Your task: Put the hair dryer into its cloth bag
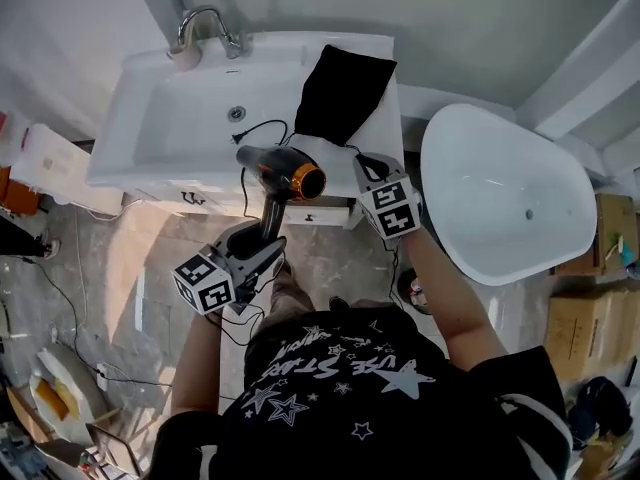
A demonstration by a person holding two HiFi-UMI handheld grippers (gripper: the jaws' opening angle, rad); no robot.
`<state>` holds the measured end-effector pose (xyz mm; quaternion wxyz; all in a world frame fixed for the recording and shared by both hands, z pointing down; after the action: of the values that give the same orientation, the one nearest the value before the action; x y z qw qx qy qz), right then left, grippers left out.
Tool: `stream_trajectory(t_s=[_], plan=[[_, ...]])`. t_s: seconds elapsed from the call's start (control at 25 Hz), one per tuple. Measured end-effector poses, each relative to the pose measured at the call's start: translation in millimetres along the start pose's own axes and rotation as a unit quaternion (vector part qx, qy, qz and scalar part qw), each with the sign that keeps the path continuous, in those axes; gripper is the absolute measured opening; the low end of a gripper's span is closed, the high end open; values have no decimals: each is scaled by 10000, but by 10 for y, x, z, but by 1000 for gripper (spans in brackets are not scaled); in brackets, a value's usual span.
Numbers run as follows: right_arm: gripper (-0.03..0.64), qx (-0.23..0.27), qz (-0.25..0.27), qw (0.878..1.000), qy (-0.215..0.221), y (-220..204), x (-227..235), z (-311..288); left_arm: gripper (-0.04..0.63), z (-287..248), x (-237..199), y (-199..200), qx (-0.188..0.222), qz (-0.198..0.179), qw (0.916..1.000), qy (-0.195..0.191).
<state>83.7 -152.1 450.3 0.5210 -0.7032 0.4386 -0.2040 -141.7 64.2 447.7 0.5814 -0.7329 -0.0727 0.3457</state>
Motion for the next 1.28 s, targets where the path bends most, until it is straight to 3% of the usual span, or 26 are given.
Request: stream_trajectory(t_s=[0.32, 0.72, 0.92, 1.0, 1.28], plan=[[52, -766, 961, 9924, 49, 117, 45, -803, 207, -134, -859, 302, -362, 180, 9966, -719], [100, -1730, 1489, 9735, 145, -46, 43, -1297, 209, -154, -1279, 387, -772, 199, 9867, -1420], [98, -2013, 1462, 9685, -93, -121, 89, -1453, 209, -133, -1440, 412, -924, 250, 9819, -1637], [35, -2030, 1372, 9692, -237, -128, 122, -1478, 209, -128, -1505, 424, -1012, 252, 9794, -1729], [23, -1616, 208, 9865, -133, -9, 309, -1459, 209, -211, -1673, 482, -1437, 128, 9614, -2344]])
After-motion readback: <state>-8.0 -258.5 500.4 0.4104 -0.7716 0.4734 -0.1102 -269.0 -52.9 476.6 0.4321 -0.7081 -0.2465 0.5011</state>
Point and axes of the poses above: the fingertips, and each gripper's own axes: z backward along the fingers, x to its right, y out of its top, the point moved 10 cm from there along z, backward along the fingers, and after that the axes turned 6 degrees about x, right-handed, at the moved point
